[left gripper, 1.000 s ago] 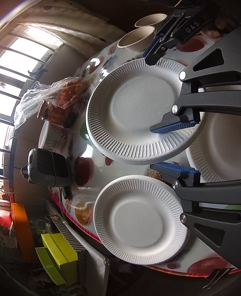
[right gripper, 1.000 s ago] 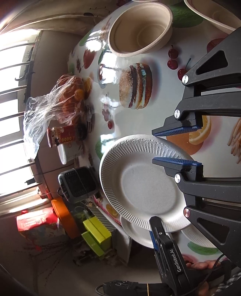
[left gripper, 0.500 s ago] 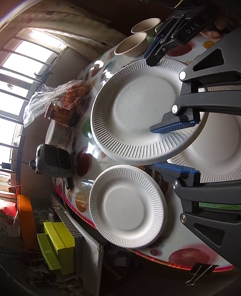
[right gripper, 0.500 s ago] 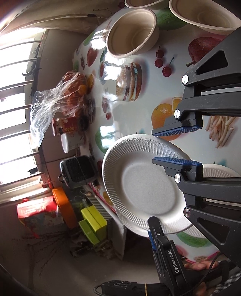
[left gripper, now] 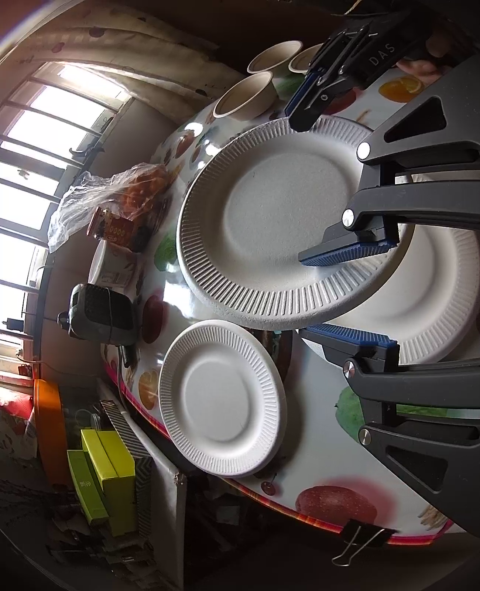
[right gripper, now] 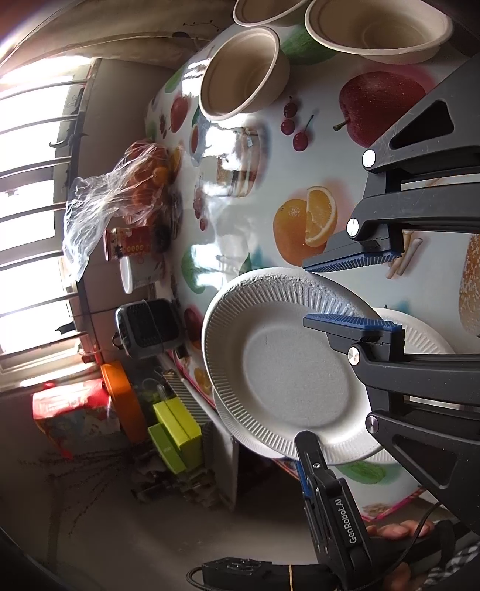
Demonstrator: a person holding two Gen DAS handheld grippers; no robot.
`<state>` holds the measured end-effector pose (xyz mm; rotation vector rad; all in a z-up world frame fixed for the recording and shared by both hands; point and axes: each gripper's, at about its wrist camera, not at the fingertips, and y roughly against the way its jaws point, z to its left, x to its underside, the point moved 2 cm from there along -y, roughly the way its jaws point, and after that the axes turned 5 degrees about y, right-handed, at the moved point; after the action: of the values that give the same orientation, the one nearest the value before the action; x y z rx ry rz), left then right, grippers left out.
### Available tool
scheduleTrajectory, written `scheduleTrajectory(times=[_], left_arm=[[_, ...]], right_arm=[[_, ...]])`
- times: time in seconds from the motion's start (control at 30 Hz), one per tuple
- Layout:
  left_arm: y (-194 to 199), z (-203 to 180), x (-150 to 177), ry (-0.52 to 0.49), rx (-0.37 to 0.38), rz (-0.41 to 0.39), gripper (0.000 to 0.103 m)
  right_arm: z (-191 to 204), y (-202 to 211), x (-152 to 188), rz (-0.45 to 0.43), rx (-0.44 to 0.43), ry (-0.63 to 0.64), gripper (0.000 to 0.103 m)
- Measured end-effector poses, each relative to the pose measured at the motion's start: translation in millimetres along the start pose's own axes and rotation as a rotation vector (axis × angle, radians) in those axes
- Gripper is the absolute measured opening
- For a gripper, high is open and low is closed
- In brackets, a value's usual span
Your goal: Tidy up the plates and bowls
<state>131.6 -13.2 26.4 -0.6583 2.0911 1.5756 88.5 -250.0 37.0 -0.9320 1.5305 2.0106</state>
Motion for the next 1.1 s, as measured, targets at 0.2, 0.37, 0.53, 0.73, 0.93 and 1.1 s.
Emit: scheduleTrajectory(times=[0.2,0.37,0.53,0.73,0.93,1.1], left_arm=[[5,6,10,0.003,-0.006,0.0,0.034],[8,12,21,0.01,-0.011,0.001,0.034],[9,19,30,0.017,-0.017,0.009,0.034],[9,26,35,0.028,-0.021,0.014,0.034],[9,33,43,0.044,-0.021,0.025,0.034],[9,38,47,0.052,-0.03,0.031,0.034]], right_arm=[[6,5,9,0.002,-0.012,0.008,0.023],[12,7,16,0.008,-0.015,0.021,0.023],[18,5,22,0.019,-0.022,0.027,0.023],[24,4,26,0.029,-0.028,0.035,0.023],[30,2,31,0.043,-0.036,0.044,0.023],[34,-2,35,0.058,-0.043,0.048,0.023]])
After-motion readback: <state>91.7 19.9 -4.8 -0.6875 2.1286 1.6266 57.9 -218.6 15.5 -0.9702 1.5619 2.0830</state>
